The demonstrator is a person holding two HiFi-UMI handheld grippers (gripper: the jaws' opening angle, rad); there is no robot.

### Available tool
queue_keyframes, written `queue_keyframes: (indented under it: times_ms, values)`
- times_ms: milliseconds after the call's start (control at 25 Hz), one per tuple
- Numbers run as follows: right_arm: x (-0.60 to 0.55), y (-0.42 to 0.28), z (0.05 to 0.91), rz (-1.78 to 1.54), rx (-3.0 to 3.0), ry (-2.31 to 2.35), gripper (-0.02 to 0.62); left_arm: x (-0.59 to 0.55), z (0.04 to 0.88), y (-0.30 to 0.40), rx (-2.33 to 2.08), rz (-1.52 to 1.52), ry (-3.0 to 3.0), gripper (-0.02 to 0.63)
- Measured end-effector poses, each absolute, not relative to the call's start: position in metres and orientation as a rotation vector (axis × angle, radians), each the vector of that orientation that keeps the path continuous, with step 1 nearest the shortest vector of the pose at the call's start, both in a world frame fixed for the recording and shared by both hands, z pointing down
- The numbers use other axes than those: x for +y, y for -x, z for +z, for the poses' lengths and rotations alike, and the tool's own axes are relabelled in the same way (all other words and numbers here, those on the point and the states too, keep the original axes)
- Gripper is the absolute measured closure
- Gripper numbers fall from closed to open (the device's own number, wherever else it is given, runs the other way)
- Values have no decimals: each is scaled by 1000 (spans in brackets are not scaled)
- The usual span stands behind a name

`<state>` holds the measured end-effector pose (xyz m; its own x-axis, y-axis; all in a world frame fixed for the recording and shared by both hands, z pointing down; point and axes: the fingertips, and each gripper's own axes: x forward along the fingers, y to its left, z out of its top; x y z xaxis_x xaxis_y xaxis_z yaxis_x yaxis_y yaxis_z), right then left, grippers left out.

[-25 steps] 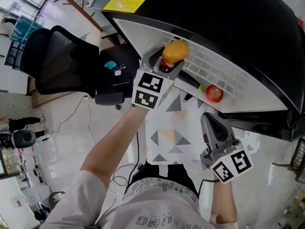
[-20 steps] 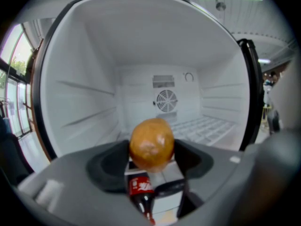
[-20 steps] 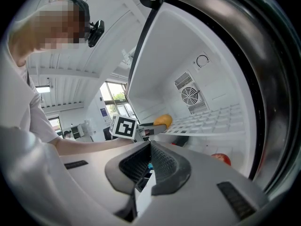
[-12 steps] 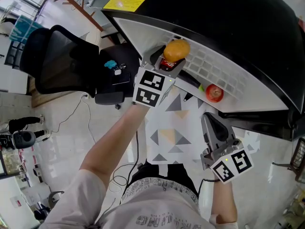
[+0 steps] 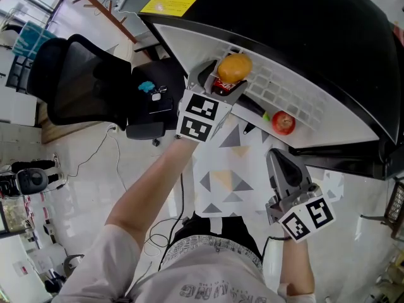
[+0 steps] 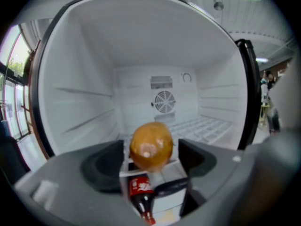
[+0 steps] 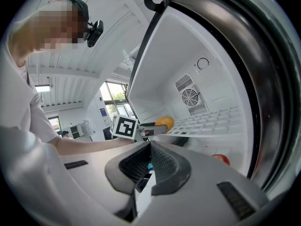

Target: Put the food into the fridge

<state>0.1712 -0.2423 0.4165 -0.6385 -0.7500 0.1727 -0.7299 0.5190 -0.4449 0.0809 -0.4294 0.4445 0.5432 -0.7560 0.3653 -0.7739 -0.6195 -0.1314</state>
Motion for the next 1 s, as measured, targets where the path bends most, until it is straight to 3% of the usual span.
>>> queue_keyframes:
  times_ms: [480, 1000]
  values:
    - [-234, -155, 401, -726, 2685, 1327, 594, -384, 427, -65, -1288, 556, -2770, 252]
    - [-204, -116, 376, -661, 2662, 1381, 594, -311, 388, -32, -1185, 444, -2902, 419]
